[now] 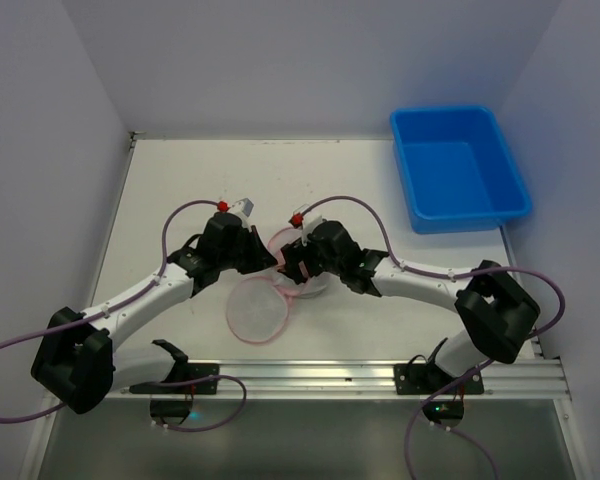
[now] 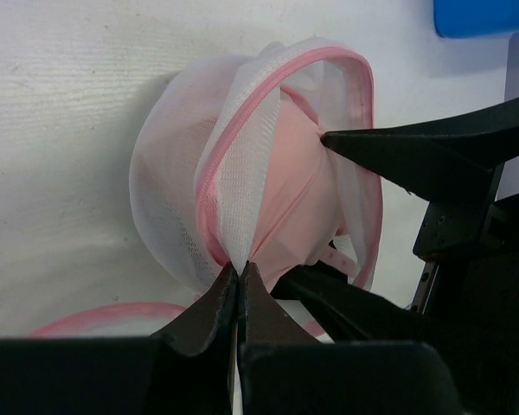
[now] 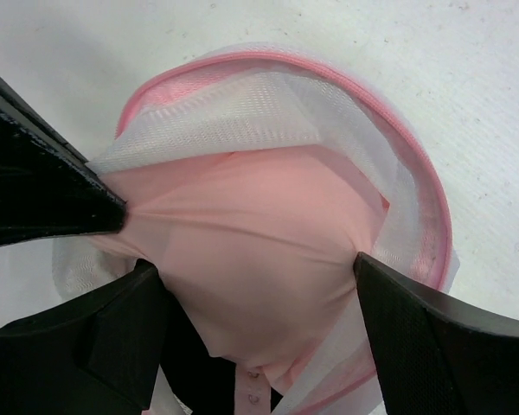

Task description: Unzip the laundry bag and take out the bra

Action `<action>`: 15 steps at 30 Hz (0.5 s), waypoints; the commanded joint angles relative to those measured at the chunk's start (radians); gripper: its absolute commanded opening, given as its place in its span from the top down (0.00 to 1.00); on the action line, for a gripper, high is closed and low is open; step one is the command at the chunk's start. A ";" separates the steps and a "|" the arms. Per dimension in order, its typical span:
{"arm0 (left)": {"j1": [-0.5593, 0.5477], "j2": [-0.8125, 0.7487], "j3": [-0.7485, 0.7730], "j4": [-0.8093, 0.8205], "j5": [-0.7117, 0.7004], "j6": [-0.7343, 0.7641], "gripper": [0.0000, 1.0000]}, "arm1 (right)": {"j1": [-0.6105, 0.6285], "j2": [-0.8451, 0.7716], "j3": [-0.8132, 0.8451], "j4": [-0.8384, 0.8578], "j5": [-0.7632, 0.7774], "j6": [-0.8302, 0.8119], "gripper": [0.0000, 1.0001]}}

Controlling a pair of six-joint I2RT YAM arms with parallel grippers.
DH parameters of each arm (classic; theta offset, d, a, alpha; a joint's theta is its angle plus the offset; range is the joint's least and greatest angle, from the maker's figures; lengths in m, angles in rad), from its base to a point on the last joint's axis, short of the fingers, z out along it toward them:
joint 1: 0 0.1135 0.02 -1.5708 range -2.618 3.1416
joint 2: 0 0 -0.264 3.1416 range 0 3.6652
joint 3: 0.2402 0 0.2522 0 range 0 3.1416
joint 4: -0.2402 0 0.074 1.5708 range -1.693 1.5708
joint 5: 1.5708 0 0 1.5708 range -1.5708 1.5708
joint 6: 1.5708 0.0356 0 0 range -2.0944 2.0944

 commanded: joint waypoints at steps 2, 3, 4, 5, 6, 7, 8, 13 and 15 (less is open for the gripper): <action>-0.001 -0.013 0.029 0.004 0.006 0.026 1.00 | -0.029 -0.020 -0.029 0.019 0.005 0.022 0.19; -0.003 -0.013 0.028 0.009 0.010 0.026 1.00 | -0.029 -0.018 -0.026 0.019 -0.004 0.020 0.21; -0.001 -0.012 0.029 0.010 0.012 0.026 1.00 | -0.029 -0.015 -0.024 0.017 -0.010 0.020 0.26; -0.003 -0.010 0.032 0.012 0.016 0.024 1.00 | -0.029 -0.006 -0.017 0.013 -0.014 0.017 0.30; -0.001 -0.010 0.035 0.015 0.024 0.022 1.00 | -0.029 -0.001 -0.012 0.010 -0.021 0.016 0.34; -0.003 -0.010 0.037 0.015 0.026 0.022 1.00 | -0.029 0.002 -0.009 0.007 -0.026 0.016 0.45; -0.003 -0.012 0.040 0.015 0.026 0.021 1.00 | -0.029 0.002 -0.006 0.004 -0.029 0.014 0.50; -0.001 -0.026 0.028 0.012 0.015 0.006 0.76 | -0.029 -0.021 -0.018 0.014 -0.056 0.031 0.95; 0.000 -0.035 0.017 0.021 0.016 -0.005 0.67 | -0.029 -0.032 -0.026 0.016 -0.063 0.040 1.00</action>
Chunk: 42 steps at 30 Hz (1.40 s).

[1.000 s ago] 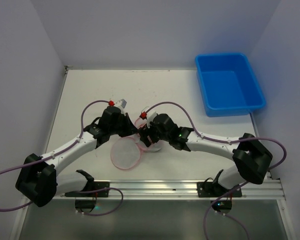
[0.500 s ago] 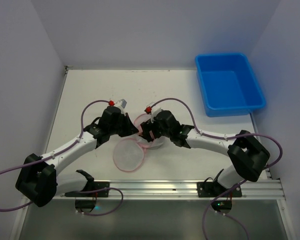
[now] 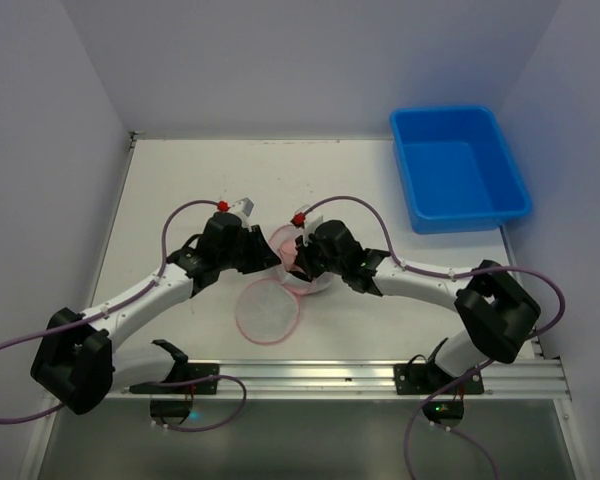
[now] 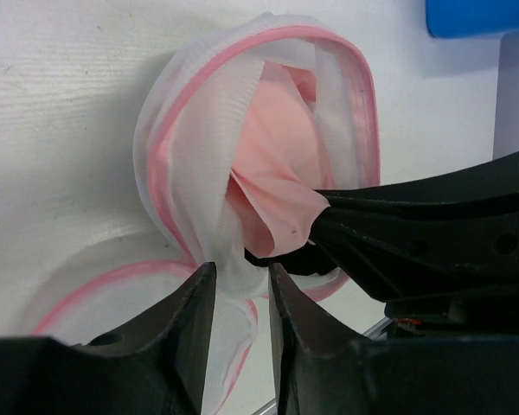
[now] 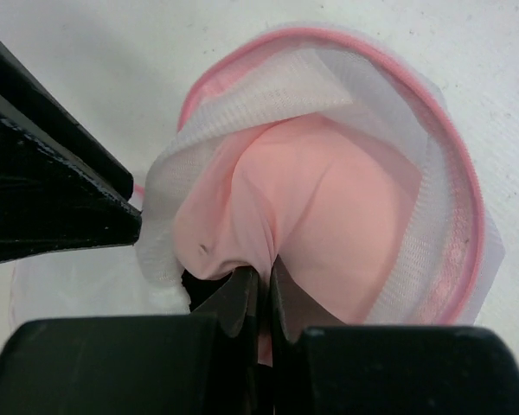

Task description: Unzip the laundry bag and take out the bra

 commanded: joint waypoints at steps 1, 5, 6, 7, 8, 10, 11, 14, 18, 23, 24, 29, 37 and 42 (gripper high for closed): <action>0.001 -0.036 0.007 0.021 0.010 -0.005 0.65 | -0.009 -0.045 -0.018 0.007 0.006 0.018 1.00; 0.005 -0.044 0.000 0.023 0.019 -0.004 0.59 | -0.016 -0.094 -0.018 -0.013 -0.002 0.080 1.00; 0.003 -0.045 -0.003 0.028 0.019 -0.006 0.58 | -0.017 -0.102 -0.016 -0.015 -0.004 0.086 1.00; 0.005 -0.047 -0.005 0.031 0.016 -0.006 0.57 | -0.017 -0.116 -0.015 -0.018 -0.008 0.092 1.00; 0.003 -0.045 -0.008 0.034 0.010 -0.004 0.57 | -0.017 -0.124 -0.013 -0.018 -0.037 0.104 1.00; 0.006 -0.038 -0.011 0.031 -0.014 -0.006 0.57 | -0.019 -0.139 -0.015 -0.015 -0.048 0.117 1.00; 0.005 -0.024 -0.011 0.026 -0.022 -0.004 0.57 | -0.020 -0.159 -0.016 -0.013 -0.054 0.129 1.00; 0.014 0.005 -0.019 0.040 -0.033 -0.010 0.57 | -0.023 -0.214 -0.018 -0.010 -0.059 0.144 1.00; 0.026 0.007 -0.039 0.057 -0.030 -0.029 0.57 | -0.051 -0.297 -0.015 -0.009 -0.102 0.173 1.00; 0.052 -0.067 -0.043 0.017 -0.044 -0.010 0.57 | -0.094 -0.387 0.015 -0.010 -0.166 0.198 1.00; 0.072 -0.077 -0.043 0.008 -0.039 -0.007 0.57 | -0.097 -0.403 0.024 -0.012 -0.177 0.199 1.00; 0.120 -0.160 -0.057 -0.040 -0.008 0.017 0.56 | -0.109 -0.436 0.076 -0.007 -0.215 0.184 1.00; 0.152 -0.260 -0.040 -0.117 0.002 0.051 0.23 | -0.115 -0.444 0.116 0.103 -0.272 0.172 1.00; 0.181 -0.263 -0.014 -0.173 -0.010 0.088 0.07 | -0.155 -0.441 0.231 0.022 -0.183 0.105 1.00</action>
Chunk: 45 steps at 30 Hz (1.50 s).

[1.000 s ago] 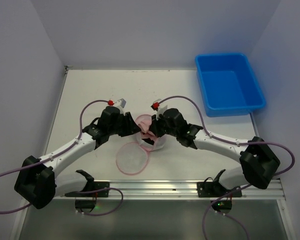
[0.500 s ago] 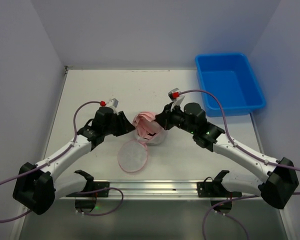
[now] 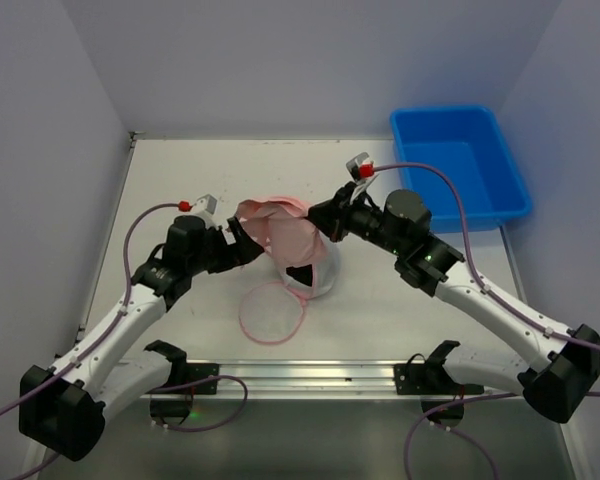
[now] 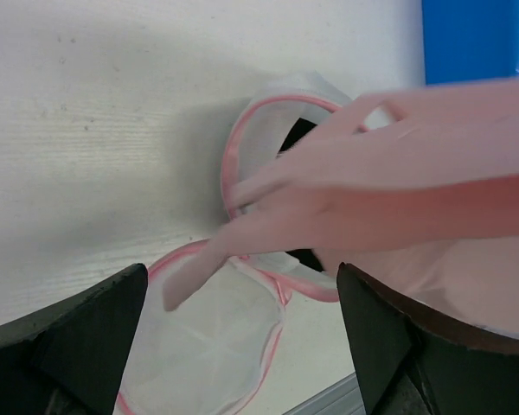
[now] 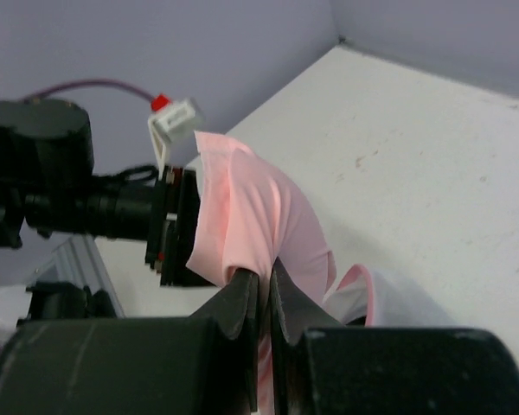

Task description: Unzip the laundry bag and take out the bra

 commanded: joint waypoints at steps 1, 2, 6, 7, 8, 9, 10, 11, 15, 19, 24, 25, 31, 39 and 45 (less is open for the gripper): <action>0.030 0.005 0.052 -0.066 0.004 0.064 0.05 | -0.042 -0.018 0.143 -0.038 0.074 -0.084 1.00; 0.044 0.012 0.066 -0.091 0.001 0.075 0.02 | -0.077 -0.018 0.199 -0.074 0.103 -0.098 1.00; 0.080 0.044 0.155 -0.144 -0.019 0.138 0.00 | -0.198 -0.004 0.305 -0.201 0.220 -0.148 1.00; 0.087 0.061 0.196 -0.155 -0.025 0.167 0.00 | -0.224 0.003 0.339 -0.233 0.273 -0.165 1.00; 0.100 0.068 0.215 -0.170 -0.030 0.181 0.00 | -0.279 0.011 0.354 -0.247 0.304 -0.173 1.00; 0.107 0.075 0.233 -0.178 -0.039 0.193 0.00 | -0.312 0.019 0.367 -0.256 0.327 -0.180 1.00; 0.113 0.084 0.247 -0.181 -0.042 0.216 0.00 | -0.344 0.037 0.384 -0.263 0.346 -0.187 1.00; 0.123 0.088 0.265 -0.181 -0.050 0.233 0.00 | -0.415 0.051 0.391 -0.264 0.370 -0.182 1.00; 0.136 0.107 0.272 -0.177 -0.071 0.281 0.00 | -0.597 0.152 0.440 -0.263 0.374 -0.116 1.00; 0.147 0.107 0.235 -0.145 -0.100 0.322 0.00 | -0.732 0.313 0.535 -0.250 0.286 -0.053 1.00; 0.163 0.119 0.184 -0.086 -0.095 0.350 0.00 | -0.849 0.634 0.735 -0.327 0.161 -0.032 1.00; 0.168 0.134 0.175 -0.079 -0.087 0.354 0.00 | -0.859 0.681 0.775 -0.365 0.165 -0.030 1.00; 0.246 0.167 0.149 -0.063 0.013 0.362 0.00 | -0.879 0.971 1.080 -0.531 0.489 -0.081 1.00; 0.294 0.182 0.131 -0.056 0.044 0.358 0.00 | -0.872 1.053 1.105 -0.501 0.590 -0.127 0.79; 0.315 0.194 0.124 -0.062 0.057 0.351 0.00 | -0.826 1.071 1.099 -0.456 0.319 -0.242 0.31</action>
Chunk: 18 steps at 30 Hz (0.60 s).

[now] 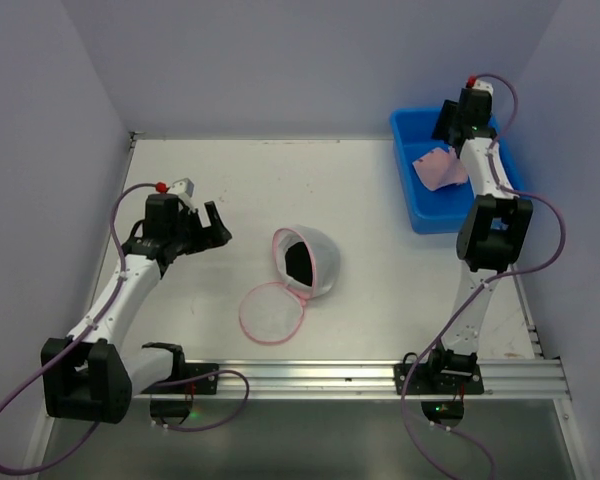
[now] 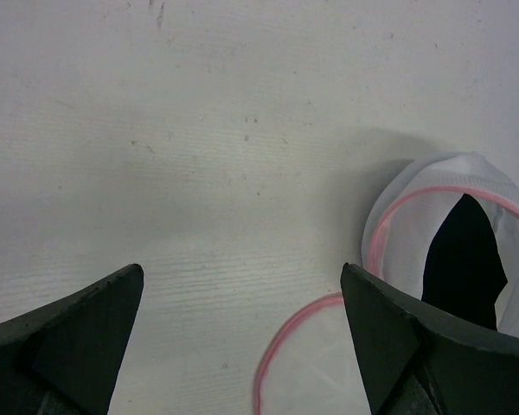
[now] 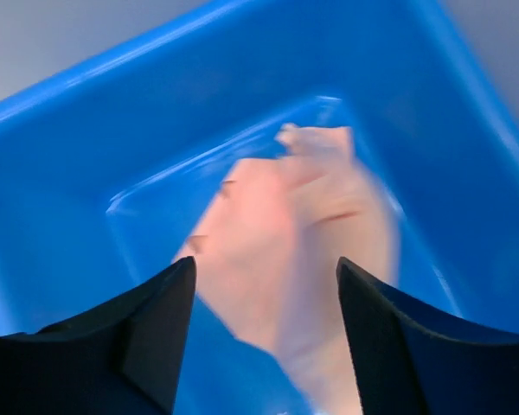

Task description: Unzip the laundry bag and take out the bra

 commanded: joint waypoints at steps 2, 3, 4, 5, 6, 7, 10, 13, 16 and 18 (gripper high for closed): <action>0.015 -0.005 -0.011 0.034 0.033 0.018 0.00 | 0.058 -0.033 0.034 0.049 -0.199 -0.101 0.23; 0.015 -0.013 -0.014 0.035 0.035 0.018 0.00 | 0.067 -0.052 0.024 0.062 -0.237 -0.107 0.21; 0.017 -0.016 -0.014 0.038 0.035 0.018 0.00 | 0.083 -0.075 -0.002 0.069 -0.271 -0.119 0.20; 0.017 -0.019 -0.016 0.038 0.041 0.016 0.00 | 0.092 -0.098 -0.013 0.073 -0.288 -0.122 0.18; 0.017 -0.025 -0.016 0.040 0.044 0.015 0.00 | 0.104 -0.143 -0.022 0.073 -0.291 -0.133 0.18; 0.018 -0.028 -0.019 0.041 0.044 0.015 0.00 | 0.121 -0.167 -0.038 0.070 -0.299 -0.142 0.18; 0.020 -0.036 -0.021 0.040 0.049 0.012 0.00 | 0.211 -0.266 -0.079 0.040 -0.320 -0.167 0.17; 0.023 -0.042 -0.022 0.040 0.061 0.010 0.00 | 0.306 -0.383 -0.172 0.020 -0.360 -0.164 0.17; 0.026 -0.048 -0.027 0.040 0.073 0.007 0.00 | 0.447 -0.505 -0.324 0.039 -0.366 -0.158 0.17; 0.027 -0.052 -0.030 0.046 0.084 0.006 0.00 | 0.564 -0.555 -0.445 0.073 -0.353 -0.142 0.17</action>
